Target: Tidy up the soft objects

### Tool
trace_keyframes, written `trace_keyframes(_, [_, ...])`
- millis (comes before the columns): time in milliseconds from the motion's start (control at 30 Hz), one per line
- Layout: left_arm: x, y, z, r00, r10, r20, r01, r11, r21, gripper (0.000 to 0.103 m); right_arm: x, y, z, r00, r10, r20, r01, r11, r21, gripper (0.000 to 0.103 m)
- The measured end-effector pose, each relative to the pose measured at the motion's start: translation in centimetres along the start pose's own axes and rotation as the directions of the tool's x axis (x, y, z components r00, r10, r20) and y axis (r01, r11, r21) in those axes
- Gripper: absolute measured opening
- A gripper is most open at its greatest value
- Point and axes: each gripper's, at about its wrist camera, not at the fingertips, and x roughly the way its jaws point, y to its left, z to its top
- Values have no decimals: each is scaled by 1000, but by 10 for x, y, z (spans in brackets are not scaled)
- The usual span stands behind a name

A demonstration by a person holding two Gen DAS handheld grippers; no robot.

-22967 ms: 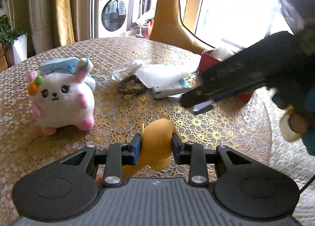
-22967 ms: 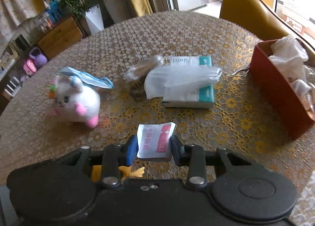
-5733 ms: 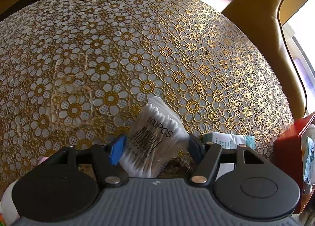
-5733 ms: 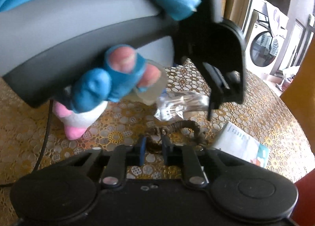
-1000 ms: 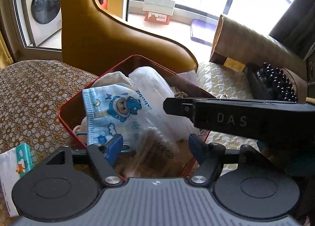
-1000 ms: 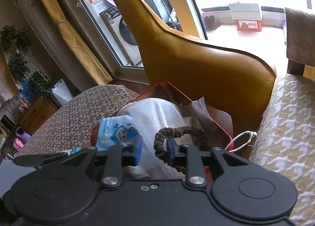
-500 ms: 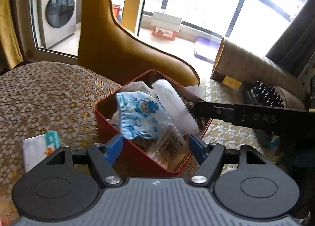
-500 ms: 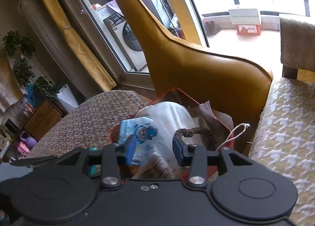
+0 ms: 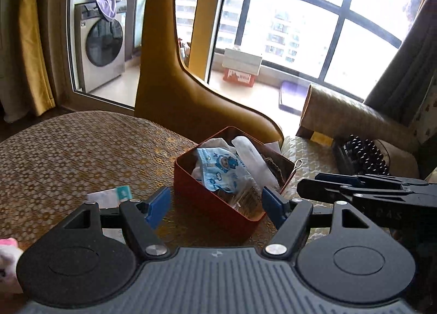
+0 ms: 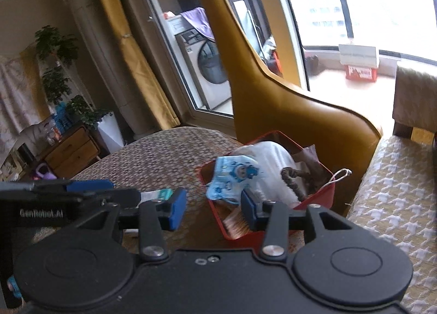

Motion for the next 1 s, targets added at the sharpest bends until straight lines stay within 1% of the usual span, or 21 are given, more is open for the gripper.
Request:
trace_keyframes(267, [-48,14,-22,998,34,48,-35,999,10,73,-35,37,-16,997,19,73,-13,996,-89,51])
trace_keyframes(300, [-53,16,-26,998,35,52,-36,999,7,74,-39,41,-18,996,23,83,-15,995,-101,52])
trace_keyframes(367, [-65,21,-34,997,41,68,-42,999,3,82,-47,49,-22,995,23,101,-10,992,-129,55])
trace_keyframes(567, [-95,27,-53,988,91,121,-94,995,17,82,-64,71,-40,989,19,148,11,980,-199,64])
trace_keyframes(633, [-102,27,-58,986,101,133,-104,994,15,85,-67,76,-45,988,17,156,17,976,-215,65])
trace_keyframes(667, [-105,27,-61,985,105,140,-108,994,13,85,-69,78,-47,986,16,163,20,975,-219,68])
trace_keyframes(700, [-108,27,-64,984,105,145,-108,994,12,85,-71,79,-50,986,17,167,21,975,-222,72])
trace_keyframes(733, [-111,26,-66,984,102,149,-105,994,14,86,-72,80,-52,986,18,168,21,975,-223,73])
trace_keyframes(767, [-113,25,-69,983,102,153,-106,994,17,90,-74,80,-53,985,17,173,22,975,-221,74])
trace_keyframes(833, [-117,22,-74,982,100,163,-105,994,26,93,-77,79,-57,983,14,185,26,977,-212,77])
trace_keyframes(1000, [-123,11,-85,983,77,166,-86,995,49,96,-86,79,-66,976,-4,217,51,976,-210,85])
